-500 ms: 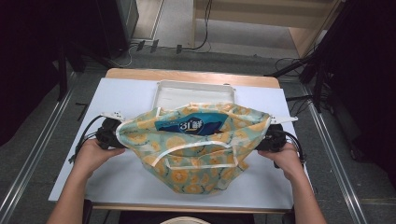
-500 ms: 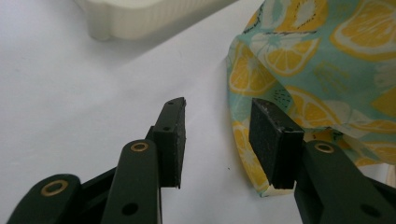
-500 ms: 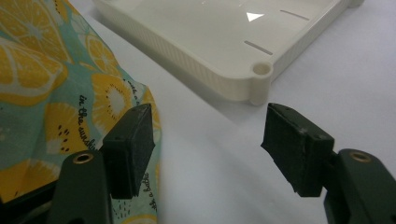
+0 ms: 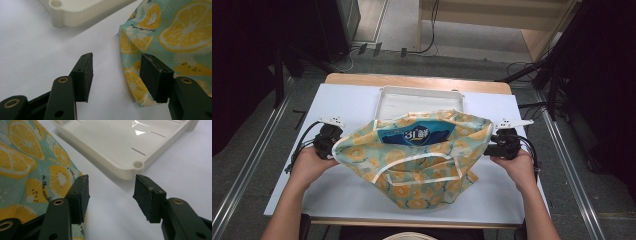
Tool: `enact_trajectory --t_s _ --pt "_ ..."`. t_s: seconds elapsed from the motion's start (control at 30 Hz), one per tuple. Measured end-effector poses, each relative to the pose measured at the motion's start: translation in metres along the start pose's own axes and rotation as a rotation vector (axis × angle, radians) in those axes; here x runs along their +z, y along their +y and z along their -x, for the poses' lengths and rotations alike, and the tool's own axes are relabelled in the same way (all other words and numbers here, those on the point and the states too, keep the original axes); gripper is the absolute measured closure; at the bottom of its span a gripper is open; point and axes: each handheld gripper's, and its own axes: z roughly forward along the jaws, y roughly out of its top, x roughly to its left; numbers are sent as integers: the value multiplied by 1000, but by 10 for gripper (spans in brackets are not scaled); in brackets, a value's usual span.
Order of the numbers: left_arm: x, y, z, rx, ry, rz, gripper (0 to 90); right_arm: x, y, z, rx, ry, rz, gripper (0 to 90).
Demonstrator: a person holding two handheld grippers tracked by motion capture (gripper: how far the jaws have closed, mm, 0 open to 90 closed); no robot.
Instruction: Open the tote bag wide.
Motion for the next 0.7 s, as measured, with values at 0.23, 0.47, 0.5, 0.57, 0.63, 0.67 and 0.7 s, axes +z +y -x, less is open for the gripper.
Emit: enact_trajectory --t_s 0.23,0.47,0.5,0.57,0.63,0.67,0.7 --pt "-1 1 1 9 -2 15 433 0 0 -1 -3 -7 -6 478" --pt "-4 2 3 17 -10 22 433 -4 1 -2 10 -13 11 480" --pt "-4 2 3 17 -10 22 433 -5 1 -3 13 -14 7 487" --pt "-4 3 4 22 -9 20 433 -5 0 -3 12 -16 6 493" --pt "-4 3 5 29 -12 21 433 -5 0 -3 10 -11 13 501" --pt "-4 3 5 28 -14 21 433 -5 0 -3 0 -12 13 505" --pt "-4 3 5 29 -14 21 433 -5 1 -3 -9 -11 16 508"
